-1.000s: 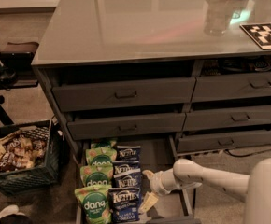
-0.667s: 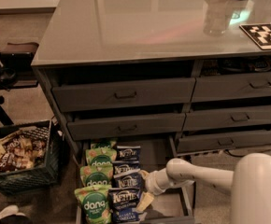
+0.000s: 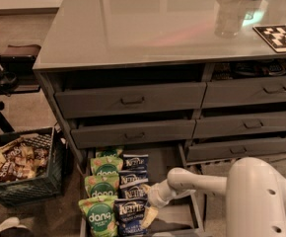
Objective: Pick blue chip bag from bottom drawer and place on counter
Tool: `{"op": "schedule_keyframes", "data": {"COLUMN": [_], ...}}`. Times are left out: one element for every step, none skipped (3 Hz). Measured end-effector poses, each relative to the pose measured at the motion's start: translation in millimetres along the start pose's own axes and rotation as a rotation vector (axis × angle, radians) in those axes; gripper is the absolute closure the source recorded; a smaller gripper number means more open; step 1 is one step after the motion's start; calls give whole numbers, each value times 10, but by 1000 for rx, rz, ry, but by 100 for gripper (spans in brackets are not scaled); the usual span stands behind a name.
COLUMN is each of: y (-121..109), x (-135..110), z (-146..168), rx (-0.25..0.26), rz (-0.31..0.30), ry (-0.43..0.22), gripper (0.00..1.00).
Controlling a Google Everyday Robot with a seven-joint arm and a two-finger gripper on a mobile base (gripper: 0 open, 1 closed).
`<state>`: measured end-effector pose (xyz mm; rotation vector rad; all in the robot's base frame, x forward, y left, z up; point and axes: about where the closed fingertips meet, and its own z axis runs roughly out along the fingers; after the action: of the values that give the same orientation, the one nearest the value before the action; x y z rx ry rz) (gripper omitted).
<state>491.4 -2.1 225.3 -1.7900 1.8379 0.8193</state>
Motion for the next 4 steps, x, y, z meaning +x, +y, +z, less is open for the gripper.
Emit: {"op": "schedule_keyframes", "data": {"y": [80, 139, 139, 139], "x": [-39, -91, -91, -91], "z": [177, 314, 314, 314], "rx": [-48, -77, -77, -77], "rz": [-25, -36, -36, -36], "ry": [0, -13, -13, -14], "gripper": [0, 19, 42, 66]}}
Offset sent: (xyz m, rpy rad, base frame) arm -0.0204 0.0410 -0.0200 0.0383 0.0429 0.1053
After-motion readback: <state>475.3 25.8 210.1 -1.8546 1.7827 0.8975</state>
